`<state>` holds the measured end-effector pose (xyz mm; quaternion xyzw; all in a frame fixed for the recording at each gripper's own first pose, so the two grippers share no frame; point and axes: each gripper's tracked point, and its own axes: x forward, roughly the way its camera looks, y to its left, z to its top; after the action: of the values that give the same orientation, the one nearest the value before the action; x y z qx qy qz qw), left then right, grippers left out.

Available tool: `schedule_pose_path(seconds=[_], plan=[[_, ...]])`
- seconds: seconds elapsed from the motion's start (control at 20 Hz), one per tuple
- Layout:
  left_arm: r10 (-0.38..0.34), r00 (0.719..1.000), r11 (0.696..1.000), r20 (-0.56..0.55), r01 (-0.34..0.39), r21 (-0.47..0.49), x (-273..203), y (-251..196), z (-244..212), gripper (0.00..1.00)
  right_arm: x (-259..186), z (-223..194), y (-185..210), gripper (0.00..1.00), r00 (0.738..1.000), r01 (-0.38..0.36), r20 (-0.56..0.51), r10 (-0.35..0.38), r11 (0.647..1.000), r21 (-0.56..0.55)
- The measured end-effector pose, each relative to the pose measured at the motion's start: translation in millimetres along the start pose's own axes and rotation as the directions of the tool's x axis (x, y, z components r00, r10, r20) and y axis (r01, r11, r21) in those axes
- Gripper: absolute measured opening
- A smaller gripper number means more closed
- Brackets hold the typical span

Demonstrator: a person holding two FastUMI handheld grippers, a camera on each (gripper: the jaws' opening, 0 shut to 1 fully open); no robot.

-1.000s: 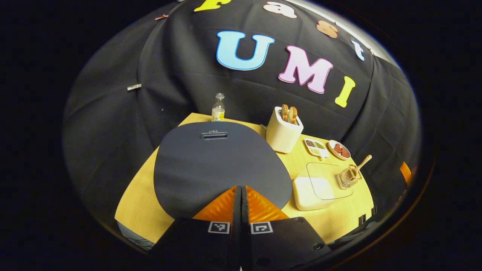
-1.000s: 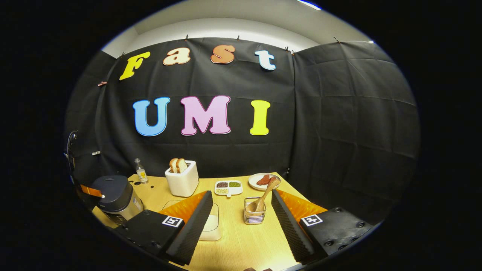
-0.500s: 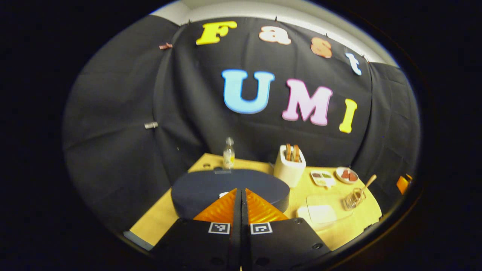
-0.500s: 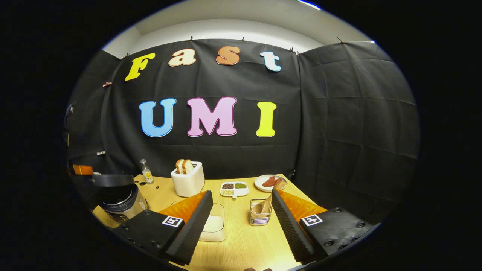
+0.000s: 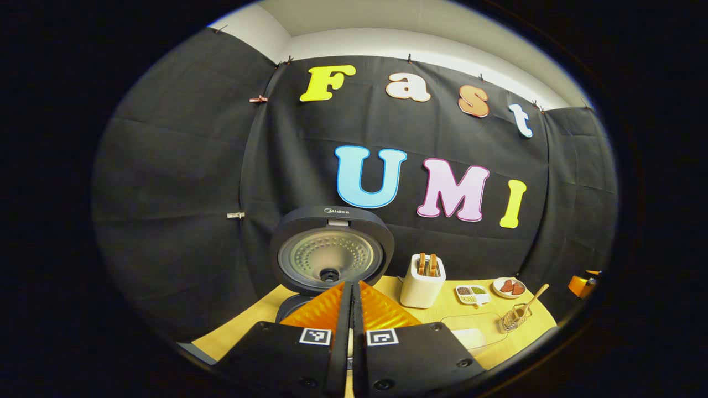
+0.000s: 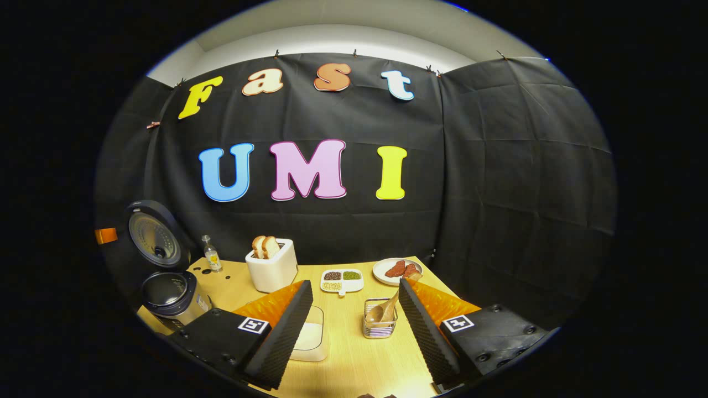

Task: Close the left gripper, press the button to open the rice cooker; take a wooden spoon from the chopstick holder with the right hand, scoop a spoonful of rice and pour it into the rice cooker, then put the wooden spoon back into the chopstick holder.

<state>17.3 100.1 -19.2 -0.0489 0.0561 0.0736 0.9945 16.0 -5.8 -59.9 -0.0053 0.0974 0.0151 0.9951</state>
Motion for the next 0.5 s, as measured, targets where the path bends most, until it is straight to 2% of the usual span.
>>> schedule_pose_path(seconds=[0.1,0.15,0.3,0.45,0.5], plan=[[-0.007,1.0,1.0,-0.01,0.007,0.006,0,-10,-3,0.16,17,-7,-9,0.98,0.999,0.009,-0.036,-0.008,1.0,0.02],[-0.008,1.0,1.0,-0.016,0.008,0.018,1,-15,-6,0.3,26,-9,-14,0.98,0.999,0.014,-0.049,-0.012,0.999,0.037],[-0.005,1.0,0.999,-0.023,0.006,0.043,3,-26,-7,0.48,55,-21,-30,0.98,0.995,0.036,-0.1,-0.027,0.996,0.087],[-0.001,1.0,0.999,-0.029,0.002,0.042,5,-44,-11,0.99,85,-36,-50,0.98,0.987,0.068,-0.156,-0.046,0.988,0.136],[0.007,0.999,0.999,-0.034,-0.005,0.047,7,-48,-12,0.98,94,-42,-56,0.98,0.984,0.077,-0.174,-0.05,0.985,0.153]])
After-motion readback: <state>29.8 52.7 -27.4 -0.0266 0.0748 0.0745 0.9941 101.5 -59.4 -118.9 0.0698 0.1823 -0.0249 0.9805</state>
